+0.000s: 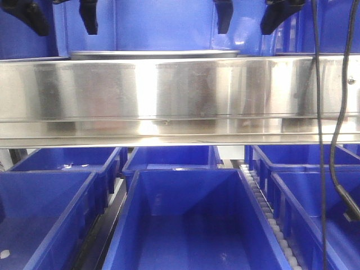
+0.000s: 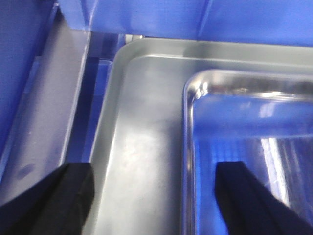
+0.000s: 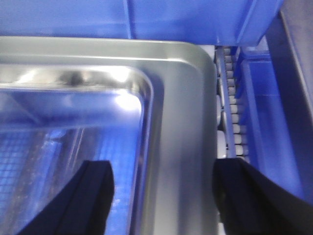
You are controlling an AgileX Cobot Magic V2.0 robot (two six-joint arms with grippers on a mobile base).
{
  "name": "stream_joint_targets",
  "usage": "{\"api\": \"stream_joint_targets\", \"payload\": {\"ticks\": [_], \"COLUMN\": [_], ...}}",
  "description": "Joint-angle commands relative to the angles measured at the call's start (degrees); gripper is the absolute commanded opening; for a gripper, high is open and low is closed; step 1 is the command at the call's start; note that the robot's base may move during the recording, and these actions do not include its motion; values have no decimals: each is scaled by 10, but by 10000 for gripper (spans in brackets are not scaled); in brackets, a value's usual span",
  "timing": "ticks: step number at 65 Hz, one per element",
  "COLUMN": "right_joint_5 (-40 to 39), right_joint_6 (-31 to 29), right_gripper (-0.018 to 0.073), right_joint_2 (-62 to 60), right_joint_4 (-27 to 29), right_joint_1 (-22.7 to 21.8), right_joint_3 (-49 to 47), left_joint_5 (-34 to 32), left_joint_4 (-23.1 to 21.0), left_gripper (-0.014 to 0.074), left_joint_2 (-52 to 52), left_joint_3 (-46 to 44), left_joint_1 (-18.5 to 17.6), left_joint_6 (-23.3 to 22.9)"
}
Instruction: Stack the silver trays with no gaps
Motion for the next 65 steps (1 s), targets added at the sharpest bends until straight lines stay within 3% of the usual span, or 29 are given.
{"api": "stream_joint_targets", "payload": {"ticks": [1,8,19,29,32,40,45,51,65], "right_joint_5": [2,17,40,55,58,56,38,0,-153], "right_joint_6": [-4,-5,-5,-30,-46,-124,-138,-153,-172], "right_gripper": [352,315,165,-26,-82,-75,-77,-77,-77], "right_joint_2": [-17,-31,-62,-103,-114,-134,-149,-184,-287], "right_joint_4": [-12,-12,-12,-8,6,63,64,64,63], "right_joint_1": [-4,-4,-4,4,3,3,3,3,3], "right_joint_3": [-4,-21,-64,-88,-88,-77,-52,-1,169], "left_joint_5": [-1,-1,-3,-4,-4,-30,-78,-142,-275], "left_joint_4": [3,3,-6,-30,-54,-167,-226,-254,-255], "left_gripper": [416,296,-37,10,10,10,10,10,10], "left_joint_2": [-14,-38,-95,-152,-168,-198,-218,-248,-324], "left_joint_3": [-1,-1,-1,-1,-1,26,66,128,272], "left_joint_1": [0,0,-1,-1,-1,-1,-1,-1,-1], "left_joint_6": [0,0,4,8,39,143,186,201,213]}}
